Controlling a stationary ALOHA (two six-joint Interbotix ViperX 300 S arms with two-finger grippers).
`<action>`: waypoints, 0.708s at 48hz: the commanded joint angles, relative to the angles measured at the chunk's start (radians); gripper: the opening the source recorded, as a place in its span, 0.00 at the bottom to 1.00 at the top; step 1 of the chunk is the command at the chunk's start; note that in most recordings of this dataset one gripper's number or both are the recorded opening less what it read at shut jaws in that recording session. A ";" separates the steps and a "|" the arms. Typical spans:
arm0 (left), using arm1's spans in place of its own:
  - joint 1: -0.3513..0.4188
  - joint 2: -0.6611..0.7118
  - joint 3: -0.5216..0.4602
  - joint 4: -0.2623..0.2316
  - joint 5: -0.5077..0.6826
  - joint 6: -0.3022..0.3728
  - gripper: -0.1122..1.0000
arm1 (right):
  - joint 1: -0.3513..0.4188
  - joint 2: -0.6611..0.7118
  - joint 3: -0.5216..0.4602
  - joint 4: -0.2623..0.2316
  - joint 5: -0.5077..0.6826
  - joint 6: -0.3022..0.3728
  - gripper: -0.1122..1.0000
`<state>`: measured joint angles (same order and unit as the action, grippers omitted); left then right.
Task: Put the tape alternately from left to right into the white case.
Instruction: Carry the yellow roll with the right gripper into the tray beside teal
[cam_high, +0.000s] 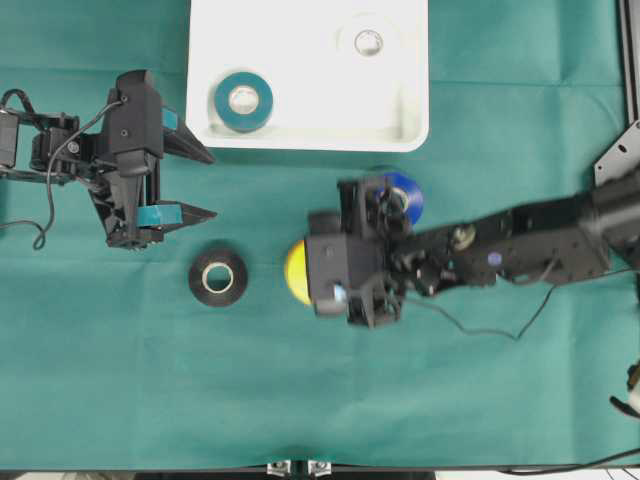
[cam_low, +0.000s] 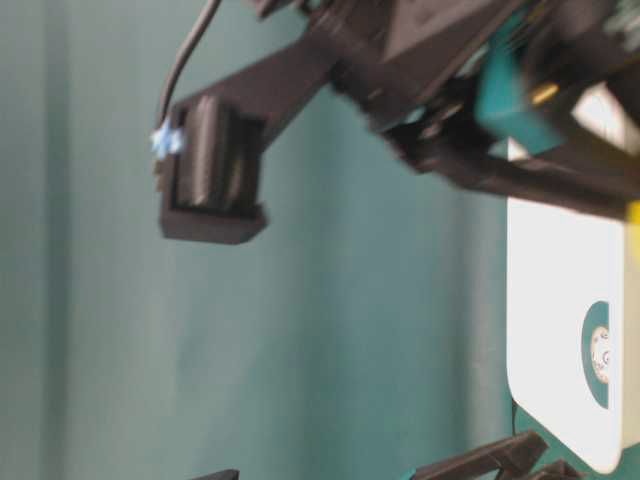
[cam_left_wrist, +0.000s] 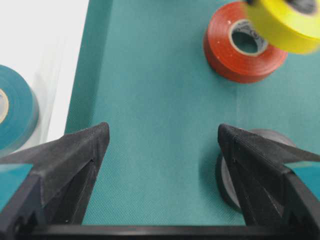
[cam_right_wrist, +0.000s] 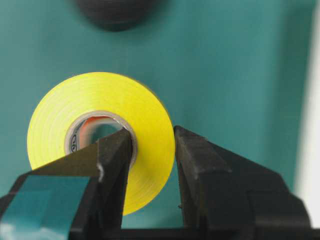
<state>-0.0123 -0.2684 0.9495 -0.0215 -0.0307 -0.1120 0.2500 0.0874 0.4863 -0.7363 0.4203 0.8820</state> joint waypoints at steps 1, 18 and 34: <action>-0.006 -0.014 -0.006 -0.002 -0.009 0.000 0.75 | -0.037 -0.051 -0.017 -0.041 0.003 -0.002 0.34; -0.018 -0.014 -0.003 -0.002 -0.009 -0.003 0.75 | -0.230 -0.058 -0.008 -0.123 -0.003 -0.003 0.34; -0.020 -0.014 -0.003 -0.002 -0.009 -0.003 0.75 | -0.419 -0.032 0.034 -0.124 -0.164 -0.005 0.34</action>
<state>-0.0291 -0.2684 0.9557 -0.0199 -0.0307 -0.1135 -0.1396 0.0614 0.5246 -0.8560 0.3053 0.8774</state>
